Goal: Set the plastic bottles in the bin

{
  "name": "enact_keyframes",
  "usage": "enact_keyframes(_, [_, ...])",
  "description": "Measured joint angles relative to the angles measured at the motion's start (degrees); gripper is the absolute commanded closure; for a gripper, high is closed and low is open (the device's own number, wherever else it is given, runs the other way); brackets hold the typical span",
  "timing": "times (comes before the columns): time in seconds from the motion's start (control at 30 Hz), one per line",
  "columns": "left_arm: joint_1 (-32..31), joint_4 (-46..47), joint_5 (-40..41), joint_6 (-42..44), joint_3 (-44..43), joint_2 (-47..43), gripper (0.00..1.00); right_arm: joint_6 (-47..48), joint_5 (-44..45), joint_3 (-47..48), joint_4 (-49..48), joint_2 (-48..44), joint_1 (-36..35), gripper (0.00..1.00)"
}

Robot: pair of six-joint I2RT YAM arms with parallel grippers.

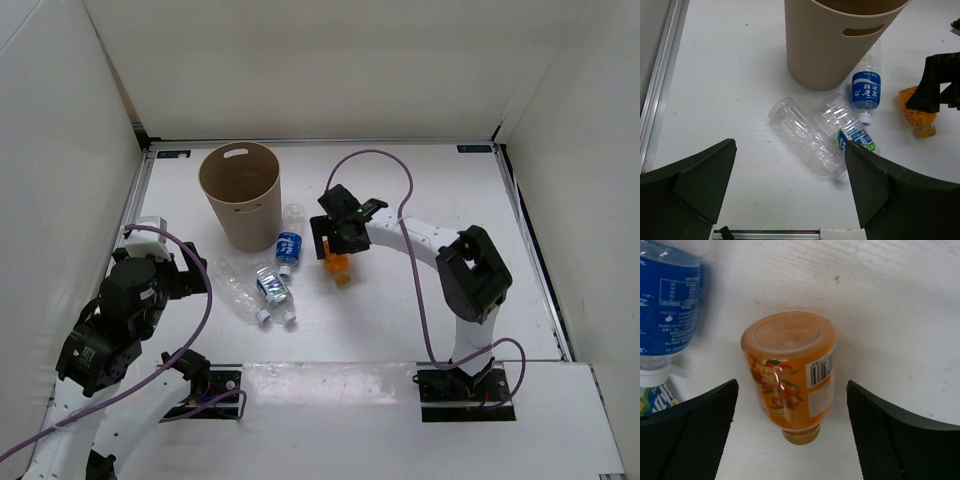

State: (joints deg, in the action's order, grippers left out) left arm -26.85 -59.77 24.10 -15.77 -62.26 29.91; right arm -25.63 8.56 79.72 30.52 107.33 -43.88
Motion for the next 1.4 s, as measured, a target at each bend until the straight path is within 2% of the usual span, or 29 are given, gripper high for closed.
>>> enact_keyframes(0.23, [0.0,0.0,0.0,0.0,0.0,0.0,0.00,0.1,-2.1,6.2,2.7,6.8,2.4,0.10])
enact_keyframes(0.37, [0.0,0.1,0.0,0.0,0.0,0.0,0.00,0.7,-3.1,6.9,3.3,8.8,3.3,0.26])
enact_keyframes(0.4, [0.0,0.1,0.0,0.0,0.0,0.0,0.00,0.7,-3.5,7.0,3.7,9.0,3.3,0.33])
enact_keyframes(0.47, [0.0,0.1,0.1,0.0,0.0,0.0,0.00,0.9,-4.6,7.7,4.1,9.4,3.4,0.35])
enact_keyframes(0.57, [0.0,0.2,0.1,0.0,0.0,0.0,0.00,0.9,-5.6,8.2,4.1,9.8,3.4,0.49])
enact_keyframes(0.67, [0.0,0.2,0.2,0.0,0.0,0.0,0.00,0.8,-5.6,8.1,4.2,9.8,3.3,0.75])
enact_keyframes(0.77, [0.0,0.2,0.3,0.0,0.0,0.0,0.00,0.5,-4.4,7.4,4.8,8.2,3.3,0.88])
enact_keyframes(0.87, [0.0,0.2,0.4,0.0,0.1,0.0,0.00,0.6,-2.1,7.0,6.8,2.4,3.3,1.00])
enact_keyframes(1.0, [0.0,0.2,0.6,0.0,0.1,0.0,0.00,2.5,0.2,9.6,4.4,-10.8,3.3,1.00])
enact_keyframes(1.13, [0.0,0.2,0.7,-0.2,0.1,0.0,0.00,6.1,1.0,18.8,-3.7,-16.3,2.5,1.00])
enact_keyframes(1.27, [0.0,0.2,0.9,-0.5,0.2,-0.1,0.00,10.1,1.0,29.4,-12.2,-13.5,0.2,1.00])
enact_keyframes(1.4, [0.0,0.1,1.0,-0.7,0.6,-0.1,0.00,13.5,0.1,41.9,-18.1,-3.4,-2.8,1.00])
